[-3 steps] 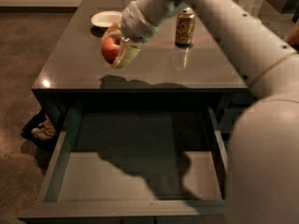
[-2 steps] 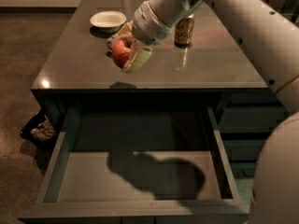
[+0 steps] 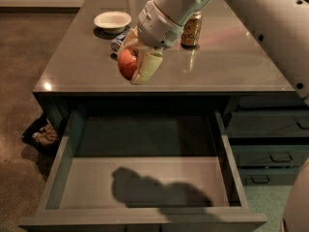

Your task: Place apple into top drawer

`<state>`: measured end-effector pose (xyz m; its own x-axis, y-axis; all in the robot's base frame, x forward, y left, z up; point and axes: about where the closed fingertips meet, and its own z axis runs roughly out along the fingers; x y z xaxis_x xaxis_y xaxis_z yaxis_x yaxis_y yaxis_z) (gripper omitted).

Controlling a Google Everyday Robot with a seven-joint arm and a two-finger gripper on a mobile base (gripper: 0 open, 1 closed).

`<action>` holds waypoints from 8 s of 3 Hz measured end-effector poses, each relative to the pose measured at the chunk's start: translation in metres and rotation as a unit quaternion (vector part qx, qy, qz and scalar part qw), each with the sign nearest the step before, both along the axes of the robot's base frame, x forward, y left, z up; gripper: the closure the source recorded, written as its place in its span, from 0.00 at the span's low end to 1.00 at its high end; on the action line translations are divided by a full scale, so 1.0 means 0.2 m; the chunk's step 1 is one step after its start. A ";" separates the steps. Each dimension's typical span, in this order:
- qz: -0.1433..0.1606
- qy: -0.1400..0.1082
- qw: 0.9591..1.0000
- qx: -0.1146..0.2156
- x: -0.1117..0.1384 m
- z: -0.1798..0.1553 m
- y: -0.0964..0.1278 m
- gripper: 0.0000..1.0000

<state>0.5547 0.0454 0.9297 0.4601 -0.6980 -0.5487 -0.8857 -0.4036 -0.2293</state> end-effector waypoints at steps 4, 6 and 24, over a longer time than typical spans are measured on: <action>-0.080 0.008 0.995 -0.064 -0.58 0.07 -0.13 1.00; -0.048 0.036 0.995 -0.085 -0.61 -0.15 -0.06 1.00; -0.200 0.013 0.958 -0.203 -0.41 -1.62 -0.35 0.00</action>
Offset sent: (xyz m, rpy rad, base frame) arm -0.1347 -0.0409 0.0178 -0.1623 0.0289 -0.1847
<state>0.4731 -0.0243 0.6056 0.1006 -0.9743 -0.2018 -0.9916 -0.0817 -0.1000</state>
